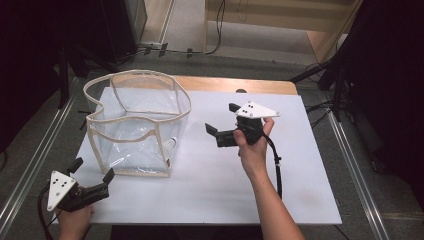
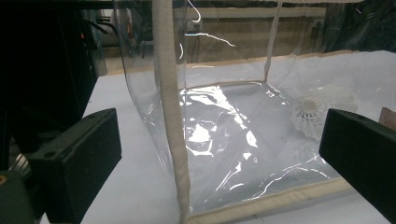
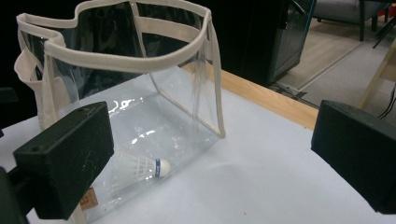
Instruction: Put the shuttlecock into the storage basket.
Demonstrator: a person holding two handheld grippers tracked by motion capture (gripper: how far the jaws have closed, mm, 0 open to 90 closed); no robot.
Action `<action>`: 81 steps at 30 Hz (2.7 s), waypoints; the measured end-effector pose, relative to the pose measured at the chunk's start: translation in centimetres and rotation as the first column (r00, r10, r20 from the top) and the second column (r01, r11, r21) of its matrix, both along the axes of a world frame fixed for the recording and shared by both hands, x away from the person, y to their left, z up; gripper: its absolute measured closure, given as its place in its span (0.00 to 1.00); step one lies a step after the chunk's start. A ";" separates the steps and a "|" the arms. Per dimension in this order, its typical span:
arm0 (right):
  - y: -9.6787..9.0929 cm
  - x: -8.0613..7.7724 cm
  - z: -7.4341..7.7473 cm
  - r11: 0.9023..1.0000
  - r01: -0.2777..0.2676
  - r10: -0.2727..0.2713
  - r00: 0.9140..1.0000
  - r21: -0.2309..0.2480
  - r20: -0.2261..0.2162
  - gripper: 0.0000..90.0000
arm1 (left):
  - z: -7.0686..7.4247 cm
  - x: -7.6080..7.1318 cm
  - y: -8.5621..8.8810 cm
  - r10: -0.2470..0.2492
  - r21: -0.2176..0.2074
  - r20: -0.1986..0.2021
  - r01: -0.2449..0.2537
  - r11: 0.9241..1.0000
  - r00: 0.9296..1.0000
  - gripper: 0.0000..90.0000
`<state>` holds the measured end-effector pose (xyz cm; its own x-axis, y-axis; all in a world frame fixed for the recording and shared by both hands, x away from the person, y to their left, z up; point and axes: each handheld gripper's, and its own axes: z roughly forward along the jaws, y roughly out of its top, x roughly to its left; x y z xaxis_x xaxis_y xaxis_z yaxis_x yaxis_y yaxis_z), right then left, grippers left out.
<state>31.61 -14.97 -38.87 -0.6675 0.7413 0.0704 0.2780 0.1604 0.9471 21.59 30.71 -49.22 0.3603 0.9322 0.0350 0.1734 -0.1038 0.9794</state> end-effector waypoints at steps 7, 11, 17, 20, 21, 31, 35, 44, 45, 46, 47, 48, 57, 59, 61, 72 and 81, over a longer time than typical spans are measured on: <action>-1.2 -0.5 -0.8 1.000 0.022 -0.022 1.000 -0.001 -0.009 0.00 | 0.0 0.0 0.0 0.000 -0.001 0.000 0.000 1.000 1.000 0.00; -1.7 -0.8 -1.2 1.000 0.031 -0.031 0.999 -0.002 -0.011 0.00 | 0.0 0.0 0.0 -0.001 -0.001 -0.001 0.001 1.000 1.000 0.00; -2.5 -1.4 -2.0 0.999 0.042 -0.042 0.999 0.003 -0.022 0.00 | 0.0 0.0 0.0 -0.001 -0.001 0.000 0.001 1.000 1.000 0.00; -3.0 -1.6 -2.4 0.999 0.049 -0.049 0.999 0.007 -0.023 0.00 | 0.0 0.0 0.0 -0.002 -0.001 -0.001 0.002 1.000 1.000 0.00; -3.1 -1.7 -2.5 0.999 0.051 -0.050 0.998 0.007 -0.025 0.00 | 0.0 0.0 0.0 -0.001 -0.002 0.000 0.001 1.000 1.000 0.00; -5.0 -2.4 -3.6 0.997 0.079 -0.079 0.996 0.008 -0.032 0.00 | 0.0 0.0 0.0 -0.001 -0.003 -0.001 0.001 1.000 1.000 0.00; -5.6 -2.7 -4.0 0.997 0.081 -0.081 0.996 0.001 -0.037 0.00 | 0.0 0.0 0.1 -0.001 -0.004 -0.001 0.001 1.000 1.000 0.00; -6.7 -3.3 -4.9 0.995 0.103 -0.103 0.994 -0.003 -0.047 0.00 | 0.0 0.0 0.0 0.001 0.000 -0.001 -0.001 1.000 1.000 0.00; -6.9 -3.4 -5.0 0.994 0.106 -0.106 0.993 -0.002 -0.047 0.00 | 0.0 0.0 0.0 0.001 -0.001 -0.001 -0.001 1.000 1.000 0.00; -7.0 -3.5 -5.1 0.994 0.108 -0.108 0.993 0.002 -0.050 0.00 | 0.0 0.0 0.0 0.002 -0.001 -0.001 -0.002 1.000 1.000 0.00; -7.1 -3.6 -5.2 0.994 0.110 -0.109 0.993 0.005 -0.054 0.00 | 0.0 0.0 0.0 0.001 -0.001 -0.001 -0.001 1.000 1.000 0.00; -7.2 -3.6 -5.3 0.993 0.114 -0.114 0.992 -0.001 -0.055 0.00 | 0.0 0.0 0.0 0.001 0.000 -0.001 -0.001 1.000 1.000 0.00; -8.5 -4.3 -5.9 0.991 0.136 -0.136 0.989 -0.003 -0.058 0.00 | 0.0 0.0 0.0 0.001 -0.001 0.001 -0.001 1.000 1.000 0.00; -8.8 -4.5 -6.0 0.990 0.142 -0.142 0.988 0.000 -0.060 0.00 | 0.0 0.0 0.0 0.002 -0.001 0.001 -0.002 1.000 1.000 0.00; -9.1 -4.6 -6.1 0.989 0.149 -0.149 0.987 -0.002 -0.061 0.00 | 0.0 0.0 0.0 0.001 -0.001 0.001 -0.001 1.000 1.000 0.00; -10.7 -5.6 -6.8 0.985 0.171 -0.171 0.983 -0.004 -0.065 0.00 | 0.0 -0.1 -0.1 0.001 0.002 0.000 -0.001 1.000 1.000 0.00; -12.1 -6.4 -7.3 0.980 0.197 -0.198 0.978 -0.016 -0.072 0.00 | 0.0 -0.1 -0.1 -0.001 0.005 0.000 0.001 1.000 1.000 0.00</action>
<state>25.22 -27.03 -46.19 -0.5014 0.8586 0.1066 0.3731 0.1035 0.9220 21.51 30.66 -49.24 0.3611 0.9317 0.0398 0.1738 -0.1092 0.9787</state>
